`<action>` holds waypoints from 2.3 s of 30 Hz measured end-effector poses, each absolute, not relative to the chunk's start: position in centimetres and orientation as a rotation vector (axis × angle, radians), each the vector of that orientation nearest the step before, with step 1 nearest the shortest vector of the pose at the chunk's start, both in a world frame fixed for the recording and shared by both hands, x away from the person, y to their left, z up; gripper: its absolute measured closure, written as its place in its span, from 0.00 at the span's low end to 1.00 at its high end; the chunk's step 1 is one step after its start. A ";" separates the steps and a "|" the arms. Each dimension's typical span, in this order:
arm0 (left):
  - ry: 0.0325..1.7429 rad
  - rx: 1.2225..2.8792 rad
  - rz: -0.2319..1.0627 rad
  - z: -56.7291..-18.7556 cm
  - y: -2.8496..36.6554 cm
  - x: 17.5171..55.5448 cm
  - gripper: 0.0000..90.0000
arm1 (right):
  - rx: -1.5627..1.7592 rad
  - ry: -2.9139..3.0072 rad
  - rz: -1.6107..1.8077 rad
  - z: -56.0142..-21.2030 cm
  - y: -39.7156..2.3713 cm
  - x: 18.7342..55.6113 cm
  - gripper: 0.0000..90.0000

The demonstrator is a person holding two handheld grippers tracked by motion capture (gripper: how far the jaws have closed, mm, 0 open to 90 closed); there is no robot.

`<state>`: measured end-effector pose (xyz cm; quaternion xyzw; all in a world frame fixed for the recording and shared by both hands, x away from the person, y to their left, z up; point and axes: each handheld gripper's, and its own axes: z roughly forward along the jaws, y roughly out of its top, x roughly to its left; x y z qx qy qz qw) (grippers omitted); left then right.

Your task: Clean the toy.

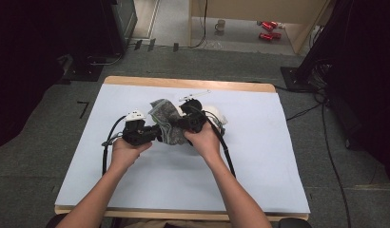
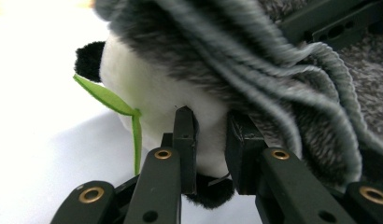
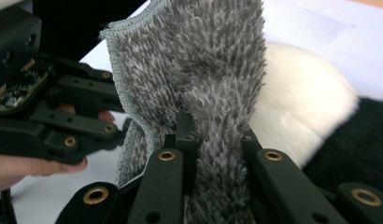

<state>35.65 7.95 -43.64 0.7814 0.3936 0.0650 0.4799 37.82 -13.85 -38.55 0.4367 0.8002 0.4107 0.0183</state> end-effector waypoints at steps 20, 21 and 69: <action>0.940 1.902 0.185 -43.4 7.7 35.4 0.86 | 1.358 2.455 1.249 -39.4 -20.7 36.3 0.88; 0.939 1.903 0.181 -43.4 7.8 35.4 0.86 | 1.365 2.451 1.253 -39.3 -21.0 36.3 0.88; 0.953 1.901 0.196 -42.7 6.1 34.6 0.87 | 1.283 2.443 1.377 -40.3 -17.8 33.4 0.88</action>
